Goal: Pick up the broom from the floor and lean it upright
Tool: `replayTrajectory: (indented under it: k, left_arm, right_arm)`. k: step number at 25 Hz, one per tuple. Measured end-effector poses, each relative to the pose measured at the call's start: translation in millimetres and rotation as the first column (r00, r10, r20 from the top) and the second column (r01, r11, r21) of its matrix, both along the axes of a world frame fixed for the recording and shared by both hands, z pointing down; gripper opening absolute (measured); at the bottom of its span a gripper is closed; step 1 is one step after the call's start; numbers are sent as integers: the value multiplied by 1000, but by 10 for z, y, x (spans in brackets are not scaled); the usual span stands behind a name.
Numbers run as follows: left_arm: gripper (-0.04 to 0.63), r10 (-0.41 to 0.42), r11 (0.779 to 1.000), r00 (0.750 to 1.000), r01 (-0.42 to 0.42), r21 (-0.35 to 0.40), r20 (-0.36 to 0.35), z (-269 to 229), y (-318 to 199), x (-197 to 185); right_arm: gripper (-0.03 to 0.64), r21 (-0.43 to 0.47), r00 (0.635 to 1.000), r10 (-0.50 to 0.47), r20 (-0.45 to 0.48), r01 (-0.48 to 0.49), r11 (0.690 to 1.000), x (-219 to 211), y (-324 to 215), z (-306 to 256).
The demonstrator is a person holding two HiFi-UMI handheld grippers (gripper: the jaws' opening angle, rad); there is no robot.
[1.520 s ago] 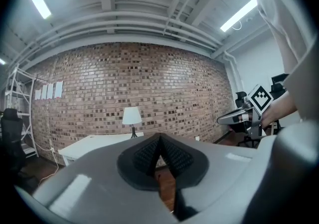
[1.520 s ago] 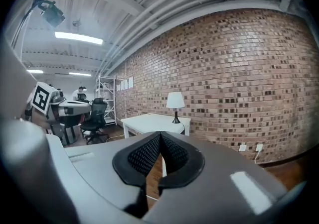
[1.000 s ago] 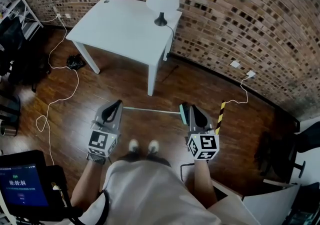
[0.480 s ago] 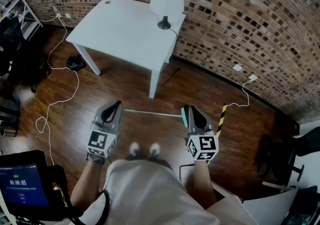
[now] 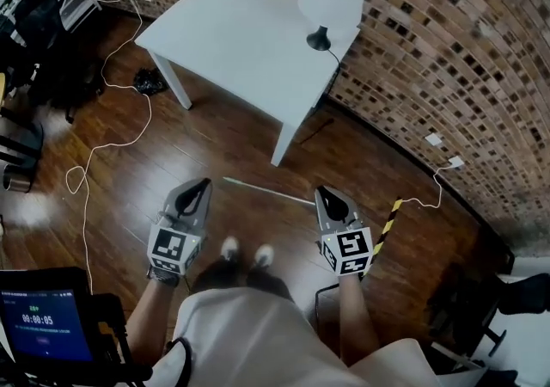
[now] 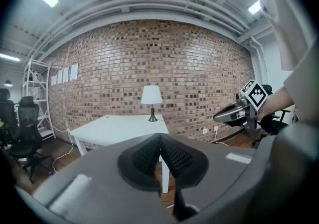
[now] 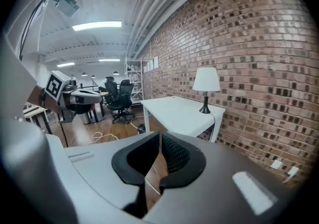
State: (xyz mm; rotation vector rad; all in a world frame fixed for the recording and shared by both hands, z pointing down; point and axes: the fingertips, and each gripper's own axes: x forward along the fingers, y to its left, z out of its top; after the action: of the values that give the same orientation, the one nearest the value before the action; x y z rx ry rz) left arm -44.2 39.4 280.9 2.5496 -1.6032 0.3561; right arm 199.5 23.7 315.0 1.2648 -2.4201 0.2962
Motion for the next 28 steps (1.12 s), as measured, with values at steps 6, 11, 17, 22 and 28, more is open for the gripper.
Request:
replayTrajectory:
  k: [6, 11, 17, 22, 28]
  left_arm:
    - [0, -50, 996, 999, 51, -79, 16, 466, -87, -209]
    - [0, -69, 983, 997, 73, -166, 29, 1192, -334, -509]
    - [0, -78, 966, 997, 78, -245, 7, 2216, -714, -760]
    - [0, -78, 950, 997, 68, -304, -20, 3040, -887, -818]
    - [0, -44, 933, 999, 30, -358, -29, 3750, -915, -849]
  right_arm:
    - [37, -135, 987, -153, -53, 145, 980, -437, -325, 847]
    - [46, -241, 967, -228, -115, 196, 950, -832, -649, 1836]
    - [51, -355, 952, -268, -147, 202, 913, -1236, -949, 3129]
    - [52, -433, 935, -312, -170, 213, 876, -1465, -1092, 4179]
    - [51, -503, 895, -382, -229, 227, 834, -1577, -1203, 5322]
